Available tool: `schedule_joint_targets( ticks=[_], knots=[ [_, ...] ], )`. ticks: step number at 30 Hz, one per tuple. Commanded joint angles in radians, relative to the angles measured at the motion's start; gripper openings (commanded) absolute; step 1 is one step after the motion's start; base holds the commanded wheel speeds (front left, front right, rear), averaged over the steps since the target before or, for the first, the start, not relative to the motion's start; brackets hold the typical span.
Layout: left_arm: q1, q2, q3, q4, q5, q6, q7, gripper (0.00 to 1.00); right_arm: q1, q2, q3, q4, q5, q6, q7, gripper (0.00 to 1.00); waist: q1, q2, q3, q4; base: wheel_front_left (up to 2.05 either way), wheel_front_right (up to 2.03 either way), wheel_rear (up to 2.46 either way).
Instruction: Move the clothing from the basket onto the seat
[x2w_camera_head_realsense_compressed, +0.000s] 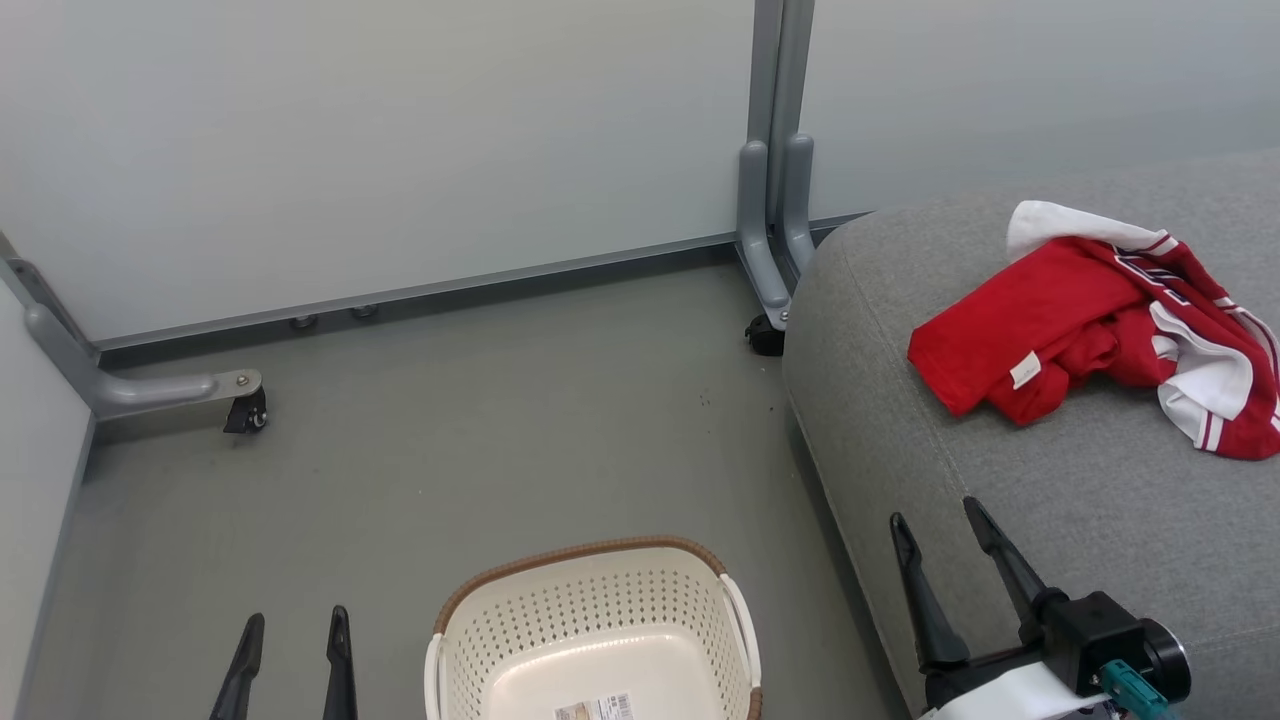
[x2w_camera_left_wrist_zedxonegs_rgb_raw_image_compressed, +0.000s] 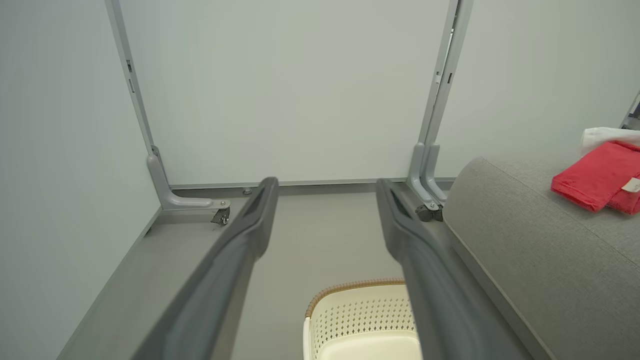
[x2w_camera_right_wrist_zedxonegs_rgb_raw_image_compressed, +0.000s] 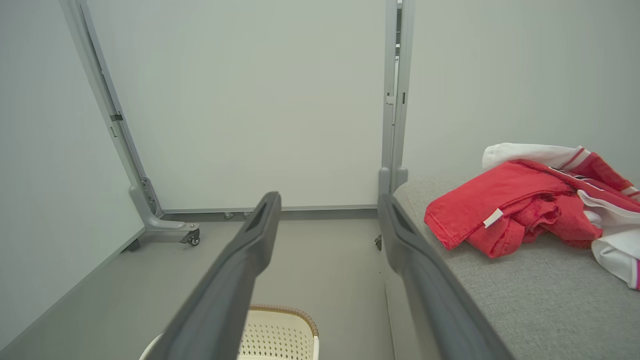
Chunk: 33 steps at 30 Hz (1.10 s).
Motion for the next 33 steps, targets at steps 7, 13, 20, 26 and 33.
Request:
schedule_joint_targets(
  ticks=[7,13,20,26,33],
  knots=[
    [-0.008,-0.003,-0.009,0.041,-0.044,0.001,0.008,0.0,0.014,0.0,0.002,0.035,0.05,0.0,0.008,0.0,0.0001,0.0,0.002,0.0,0.0,0.0,0.0],
    [-0.038,0.004,-0.009,0.054,-0.168,0.002,0.033,0.0,-0.008,-0.01,-0.008,0.047,0.183,0.0,0.03,0.0,0.0001,0.0,0.007,0.002,0.0,0.0,0.0],
    [-0.072,0.01,-0.009,0.072,-0.297,0.001,0.06,0.0,-0.033,-0.018,-0.019,0.062,0.322,0.0,0.054,0.0,0.0001,0.0,0.012,0.004,0.0,0.0,0.0],
    [-0.1,0.015,-0.009,0.086,-0.404,0.0,0.082,0.0,-0.052,-0.023,-0.029,0.072,0.436,0.0,0.076,0.0,0.0001,0.0,0.017,0.005,0.0,0.0,0.0],
    [-0.129,0.019,-0.007,0.1,-0.514,-0.001,0.106,0.0,-0.07,-0.028,-0.041,0.083,0.553,0.0,0.098,0.0,0.0001,0.0,0.023,0.007,0.0,0.0,0.0]
  ],
)
